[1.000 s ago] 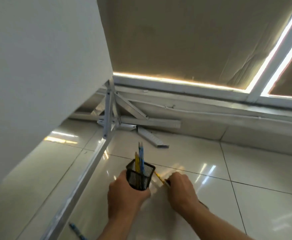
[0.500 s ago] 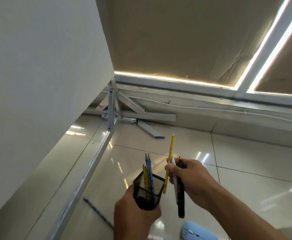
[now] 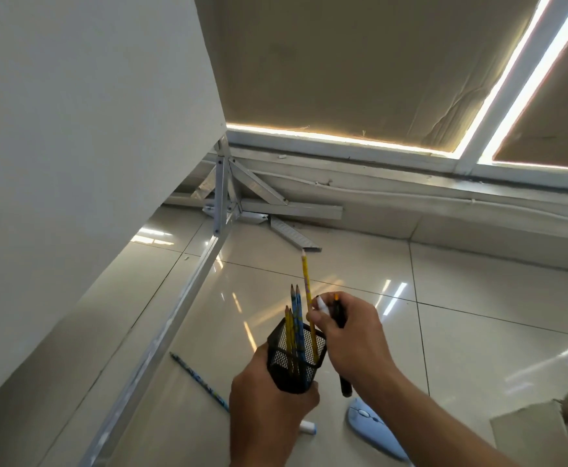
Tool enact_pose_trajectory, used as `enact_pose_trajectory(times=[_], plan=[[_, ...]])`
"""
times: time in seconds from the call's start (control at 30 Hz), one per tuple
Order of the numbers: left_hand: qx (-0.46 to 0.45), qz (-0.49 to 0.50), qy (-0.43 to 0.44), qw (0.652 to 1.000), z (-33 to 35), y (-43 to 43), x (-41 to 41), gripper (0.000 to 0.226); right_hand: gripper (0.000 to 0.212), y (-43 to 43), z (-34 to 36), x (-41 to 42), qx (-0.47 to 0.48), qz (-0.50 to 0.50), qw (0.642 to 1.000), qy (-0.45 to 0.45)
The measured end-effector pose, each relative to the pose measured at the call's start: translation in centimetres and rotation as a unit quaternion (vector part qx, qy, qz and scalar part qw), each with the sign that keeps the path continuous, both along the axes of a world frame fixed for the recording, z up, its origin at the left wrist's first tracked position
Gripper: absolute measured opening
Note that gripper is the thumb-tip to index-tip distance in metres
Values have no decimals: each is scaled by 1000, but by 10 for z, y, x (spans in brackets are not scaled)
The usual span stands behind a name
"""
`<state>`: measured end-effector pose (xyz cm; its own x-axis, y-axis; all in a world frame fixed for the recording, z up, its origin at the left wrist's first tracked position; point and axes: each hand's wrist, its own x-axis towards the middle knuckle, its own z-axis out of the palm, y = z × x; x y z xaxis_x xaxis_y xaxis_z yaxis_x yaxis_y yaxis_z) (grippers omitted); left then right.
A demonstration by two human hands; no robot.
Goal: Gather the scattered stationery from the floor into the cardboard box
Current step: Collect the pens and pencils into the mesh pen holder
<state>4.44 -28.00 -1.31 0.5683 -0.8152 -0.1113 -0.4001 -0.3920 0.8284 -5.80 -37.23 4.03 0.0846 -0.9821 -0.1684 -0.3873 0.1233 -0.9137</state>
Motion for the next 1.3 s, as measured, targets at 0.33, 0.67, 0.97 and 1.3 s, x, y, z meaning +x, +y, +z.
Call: enact_pose_trajectory(times=[0.33,0.67,0.97,1.3], plan=[[-12,-5,-5,1000,3,21,-2,81,16,16,12,-13,1,-56,997,-49],[-11,-16,32,999,10,16,-14,63,13,9,61,8,17,26,982,-189],[-17,-36,20,999,-1,21,-5,66,29,23,14,14,89,67,994,-11],[-22,-10,31,999,13,23,23,59,17,-16,47,20,-128,27,991,-39]])
